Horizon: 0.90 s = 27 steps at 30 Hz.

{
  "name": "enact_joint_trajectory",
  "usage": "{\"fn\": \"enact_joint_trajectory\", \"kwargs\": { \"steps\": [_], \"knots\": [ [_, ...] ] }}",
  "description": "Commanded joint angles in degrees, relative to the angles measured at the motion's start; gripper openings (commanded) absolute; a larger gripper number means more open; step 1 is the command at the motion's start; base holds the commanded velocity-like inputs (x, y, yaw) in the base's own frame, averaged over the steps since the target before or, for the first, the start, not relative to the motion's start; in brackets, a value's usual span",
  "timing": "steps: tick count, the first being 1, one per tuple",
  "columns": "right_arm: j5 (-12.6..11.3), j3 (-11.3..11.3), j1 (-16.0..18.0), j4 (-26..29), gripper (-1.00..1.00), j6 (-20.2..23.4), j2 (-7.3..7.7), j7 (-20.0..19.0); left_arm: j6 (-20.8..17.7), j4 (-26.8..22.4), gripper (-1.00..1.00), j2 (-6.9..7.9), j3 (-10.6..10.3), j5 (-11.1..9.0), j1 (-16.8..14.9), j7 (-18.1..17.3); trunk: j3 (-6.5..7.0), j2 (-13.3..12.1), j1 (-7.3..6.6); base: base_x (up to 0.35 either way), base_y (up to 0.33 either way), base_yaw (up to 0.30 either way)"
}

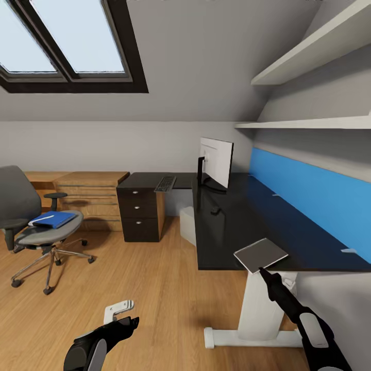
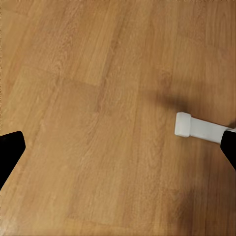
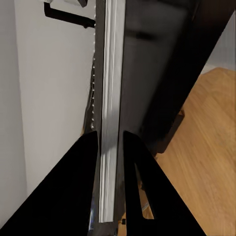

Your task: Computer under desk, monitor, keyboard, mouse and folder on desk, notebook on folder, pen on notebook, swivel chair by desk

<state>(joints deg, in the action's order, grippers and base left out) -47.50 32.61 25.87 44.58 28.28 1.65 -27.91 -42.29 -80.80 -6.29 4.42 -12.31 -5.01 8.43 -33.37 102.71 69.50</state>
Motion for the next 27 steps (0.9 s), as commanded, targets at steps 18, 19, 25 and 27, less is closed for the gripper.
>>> {"fn": "enact_joint_trajectory", "kwargs": {
  "steps": [18,19,25,27],
  "knots": [
    [-0.31,-8.45,0.05,2.92,-1.00,0.53,-0.29,-0.29,-0.16,1.03,1.00,-0.12,-0.74,-0.53,-0.06,0.55,3.17,-7.20,-3.97,0.000,0.000,0.000],
    [-0.31,-8.92,0.05,3.31,-1.00,0.54,-0.42,-0.29,-0.16,1.09,1.00,-0.12,-0.92,-0.52,-0.05,0.56,3.35,-7.60,-4.19,0.000,0.000,0.000],
    [0.14,-11.31,-0.17,7.26,-1.00,0.61,-2.35,-0.32,-0.11,1.80,1.00,-0.11,-2.13,-0.48,-0.06,0.67,4.43,-10.01,-5.50,0.000,0.000,0.000],
    [0.76,-11.64,-0.50,8.00,-1.00,0.67,-2.78,-0.47,-0.09,2.12,1.00,-0.09,-2.30,-0.46,-0.07,0.69,4.79,-10.81,-5.94,0.000,0.000,0.000]
  ]
}}
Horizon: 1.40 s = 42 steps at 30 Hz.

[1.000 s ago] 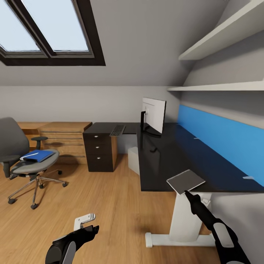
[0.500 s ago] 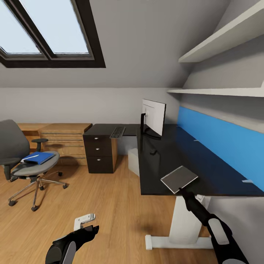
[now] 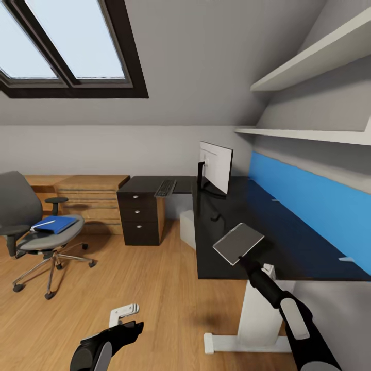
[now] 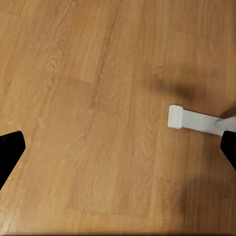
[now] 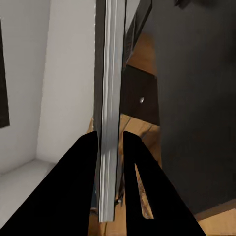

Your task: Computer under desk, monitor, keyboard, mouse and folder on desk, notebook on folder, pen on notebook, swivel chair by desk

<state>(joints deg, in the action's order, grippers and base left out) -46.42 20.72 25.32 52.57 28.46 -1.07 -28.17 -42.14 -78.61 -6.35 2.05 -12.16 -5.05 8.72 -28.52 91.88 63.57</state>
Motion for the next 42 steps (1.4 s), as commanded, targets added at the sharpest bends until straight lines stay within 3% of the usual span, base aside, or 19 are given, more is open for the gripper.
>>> {"fn": "enact_joint_trajectory", "kwargs": {
  "steps": [1,8,13,16,23,27,28,42],
  "knots": [
    [0.03,0.06,-0.13,0.29,-1.00,0.54,-0.23,-0.40,-0.24,0.07,1.00,-0.05,0.00,-0.60,-0.03,0.41,0.12,-0.38,-0.23,0.000,0.000,0.000],
    [0.64,-0.37,-1.09,0.74,-1.00,0.70,-0.44,-2.39,-0.23,0.28,1.00,-0.05,-0.11,-0.58,0.00,0.42,1.38,-3.19,-1.77,0.000,0.000,0.000],
    [0.58,-0.56,-1.30,0.78,-1.00,0.72,-0.63,-3.43,-0.23,0.30,1.00,0.00,-0.09,-0.68,-0.02,0.40,1.38,-3.19,-1.77,0.000,0.000,0.000],
    [0.60,-0.72,-1.32,0.52,-1.00,0.68,-0.86,-6.56,-0.23,0.30,1.00,0.07,-0.04,-0.74,-0.02,0.33,1.38,-3.19,-1.77,0.000,0.000,0.000],
    [0.69,-0.79,-1.33,0.42,-1.00,0.71,-0.94,-7.88,-0.23,0.30,1.00,0.09,0.00,-0.77,-0.04,0.18,1.38,-3.19,-1.77,0.000,0.012,0.000],
    [3.10,-0.90,-1.33,0.36,-1.00,0.32,-1.52,-7.65,-0.23,0.30,1.00,0.11,0.06,-0.82,0.01,0.07,1.40,-3.19,-1.77,0.092,0.272,0.015],
    [6.67,-0.94,-1.33,0.47,-1.00,-0.16,-2.71,-7.61,-0.23,0.30,1.00,0.11,0.06,-0.77,0.03,0.13,1.47,-3.19,-1.77,0.157,0.271,0.128],
    [12.19,-1.11,-1.33,0.51,-1.00,-1.50,-2.99,-7.66,-0.23,0.30,1.00,0.11,0.04,-0.76,0.01,0.25,2.22,-3.19,-1.77,0.231,0.247,0.134]
  ]
}}
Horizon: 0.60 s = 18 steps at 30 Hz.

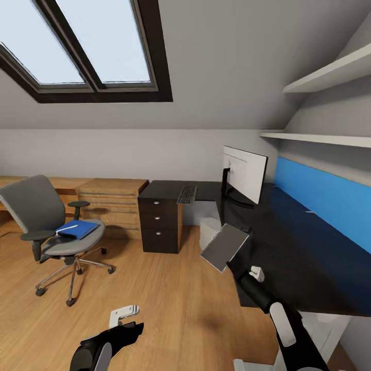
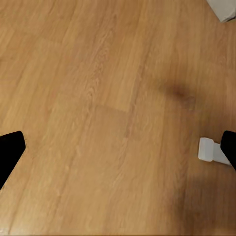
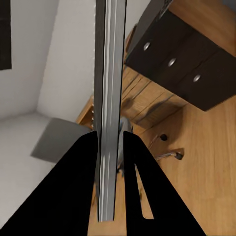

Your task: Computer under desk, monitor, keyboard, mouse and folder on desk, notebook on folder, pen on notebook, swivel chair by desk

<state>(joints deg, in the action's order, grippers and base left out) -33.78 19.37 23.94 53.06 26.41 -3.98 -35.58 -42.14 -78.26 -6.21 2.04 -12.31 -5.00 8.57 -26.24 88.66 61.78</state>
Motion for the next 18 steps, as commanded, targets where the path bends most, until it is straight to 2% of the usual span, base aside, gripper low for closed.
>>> {"fn": "enact_joint_trajectory", "kwargs": {
  "steps": [1,6,11,14,18],
  "knots": [
    [-0.31,0.23,0.06,0.04,-1.00,0.56,-0.05,-0.25,-0.23,-0.05,1.00,-0.03,0.04,-0.61,-0.05,0.39,-0.06,0.04,0.03,0.248,0.242,0.037],
    [1.21,0.18,0.06,0.10,-1.00,0.67,0.09,-0.23,-0.23,-0.05,1.00,-0.05,-0.01,-0.61,-0.05,0.39,-0.04,0.04,0.03,0.249,0.242,0.012],
    [5.38,0.16,0.06,0.11,-1.00,0.54,0.06,-0.28,-0.23,-0.05,1.00,-0.10,-0.02,-0.61,-0.04,0.39,-0.04,0.04,0.03,0.249,0.242,0.003],
    [7.07,0.21,0.06,0.12,-1.00,0.50,0.04,-0.34,-0.23,-0.05,1.00,-0.11,-0.02,-0.61,-0.02,0.39,-0.04,0.04,0.03,0.249,0.242,0.001],
    [7.58,0.22,0.06,0.12,-1.00,0.49,0.03,-0.36,-0.24,-0.01,1.00,-0.12,-0.02,-0.61,-0.06,0.44,-0.04,0.04,0.03,0.208,0.220,0.000]
  ]
}}
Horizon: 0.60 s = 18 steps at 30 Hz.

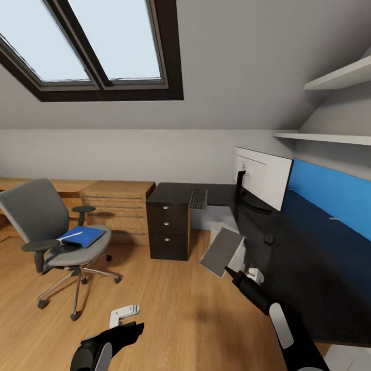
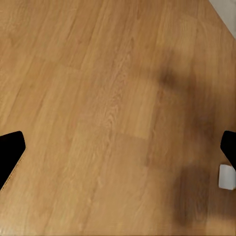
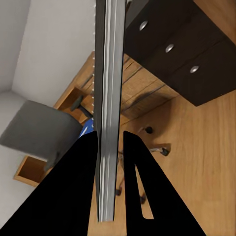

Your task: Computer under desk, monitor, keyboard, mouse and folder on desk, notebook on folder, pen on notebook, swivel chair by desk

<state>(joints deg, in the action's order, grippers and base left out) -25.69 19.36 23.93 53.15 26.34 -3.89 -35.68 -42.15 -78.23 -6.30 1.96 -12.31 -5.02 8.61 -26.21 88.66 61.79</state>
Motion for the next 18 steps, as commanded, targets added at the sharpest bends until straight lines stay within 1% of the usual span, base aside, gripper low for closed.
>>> {"fn": "enact_joint_trajectory", "kwargs": {
  "steps": [1,8,11,14,18],
  "knots": [
    [-0.47,0.24,0.06,0.03,-1.00,0.56,-0.07,-0.27,-0.25,-0.04,1.00,-0.03,0.06,-0.61,-0.04,0.40,-0.06,0.04,0.02,0.115,0.148,0.000],
    [-0.32,0.24,0.06,0.03,-1.00,0.55,-0.07,-0.22,-0.22,0.24,1.00,-0.03,0.06,-0.61,-0.01,0.39,-0.06,0.04,0.02,0.021,0.030,0.000],
    [-0.28,0.24,0.06,0.03,-1.00,0.55,-0.07,-0.22,-0.22,0.25,1.00,-0.03,0.06,-0.61,-0.01,0.37,-0.06,0.04,0.02,0.003,0.092,0.000],
    [-0.26,0.24,0.06,0.03,-1.00,0.54,-0.03,-0.25,-0.22,0.26,1.00,-0.03,0.06,-0.58,-0.01,0.40,-0.06,0.04,0.02,-0.016,0.197,0.000],
    [-0.25,0.24,0.06,0.03,-1.00,0.54,0.00,-0.33,-0.22,0.27,1.00,-0.03,0.06,-0.54,-0.04,0.41,-0.06,0.04,0.02,-0.027,0.274,0.000]
  ]
}}
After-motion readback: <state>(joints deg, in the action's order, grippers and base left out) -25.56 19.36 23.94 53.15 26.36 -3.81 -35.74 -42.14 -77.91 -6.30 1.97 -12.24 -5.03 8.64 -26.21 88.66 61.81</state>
